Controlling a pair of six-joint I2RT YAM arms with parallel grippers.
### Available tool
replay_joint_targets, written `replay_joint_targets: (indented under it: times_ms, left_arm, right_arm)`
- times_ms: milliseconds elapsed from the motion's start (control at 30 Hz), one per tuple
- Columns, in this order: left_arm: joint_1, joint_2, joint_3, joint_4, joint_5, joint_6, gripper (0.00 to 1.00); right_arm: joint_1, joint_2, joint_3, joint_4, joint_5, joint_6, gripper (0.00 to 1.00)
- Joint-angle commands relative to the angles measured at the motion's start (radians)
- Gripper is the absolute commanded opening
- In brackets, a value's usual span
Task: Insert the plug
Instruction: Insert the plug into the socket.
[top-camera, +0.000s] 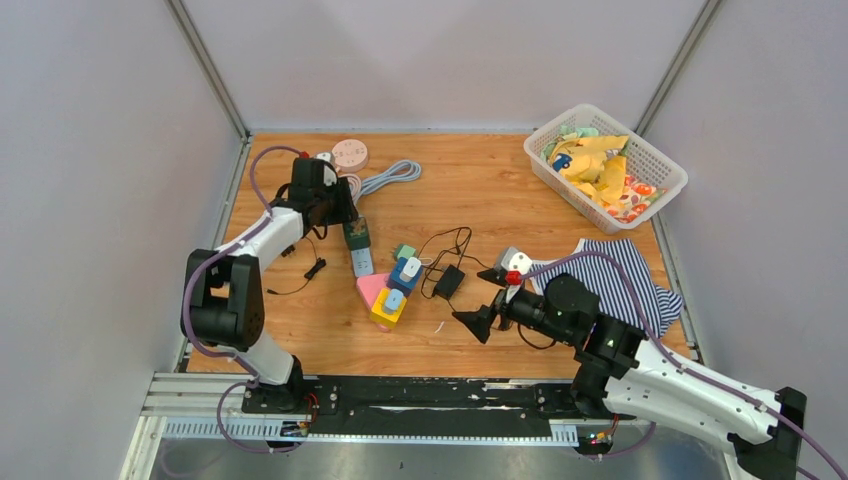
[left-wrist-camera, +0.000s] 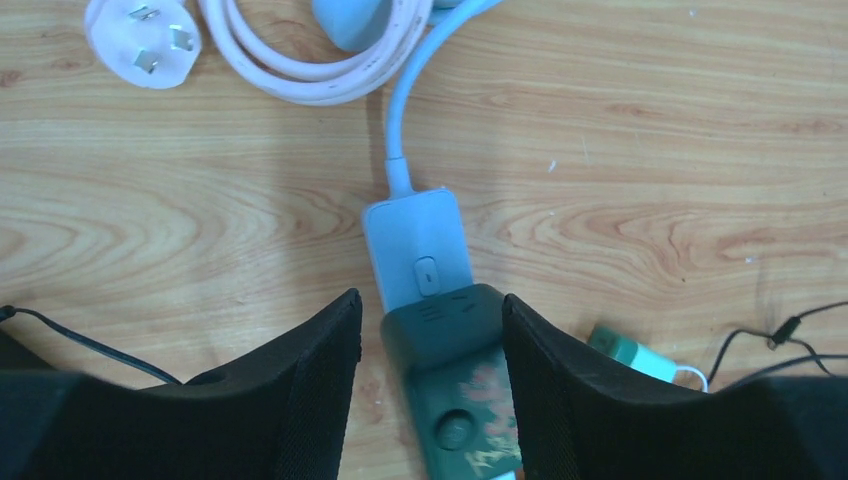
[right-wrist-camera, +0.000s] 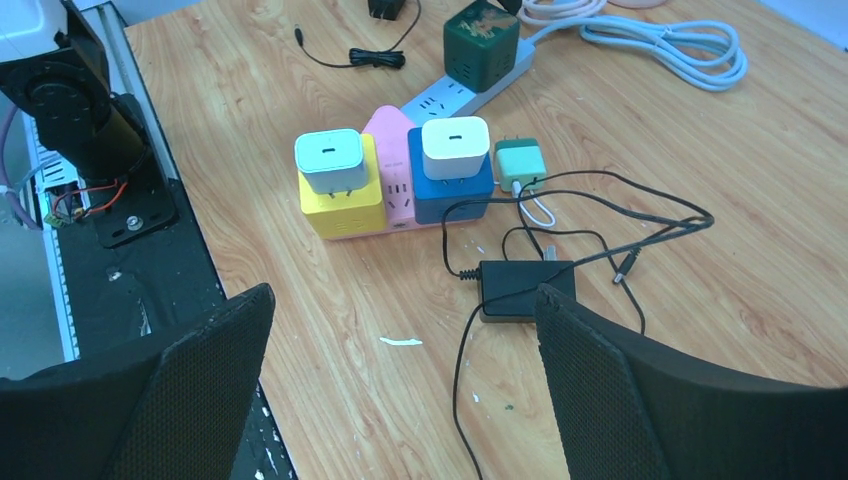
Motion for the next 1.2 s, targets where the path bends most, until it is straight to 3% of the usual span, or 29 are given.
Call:
replay_joint_targets:
  times_ms: [0, 133, 200, 333, 433, 600, 833, 1167]
  left_arm:
    - [-0.019, 0.032, 0.108, -0.229, 0.069, 0.037, 0.58]
    - [-0.019, 0.011, 0.184, -0.302, 0.053, 0.054, 0.64]
    - [-0.019, -0.013, 0.201, -0.329, 0.032, 0.062, 0.78]
    - [-0.019, -0.090, 0.202, -0.360, -0.034, 0.073, 0.87]
    - [-0.015, -0.148, 0.177, -0.357, -0.166, 0.043, 0.99]
    - [0.040, -0.177, 0.152, -0.367, -0.334, -0.035, 1.00]
    - [0.196, -0.133, 0.114, -0.384, -0.301, -0.076, 1.00]
    - [0.296, -0.030, 0.079, -0.328, -0.318, -0.095, 0.84]
  right_arm:
    - [0.013, 0.001, 0.019, -0.005, 0.108, 0.072, 1.00]
    - [0.013, 0.002, 0.021, -0.025, 0.195, 0.109, 1.00]
    - [0.013, 0.009, 0.022, -0.025, 0.216, 0.120, 1.00]
    - [0.013, 0.042, 0.028, -0.025, 0.210, 0.137, 1.00]
    - [0.013, 0.071, 0.036, -0.025, 0.190, 0.145, 0.97]
    - [0.013, 0.091, 0.025, 0.002, 0.179, 0.161, 0.95]
    - [0.013, 0.058, -0.008, 0.032, 0.178, 0.171, 0.95]
    - [0.013, -0.008, -0.008, 0.005, 0.164, 0.152, 0.95]
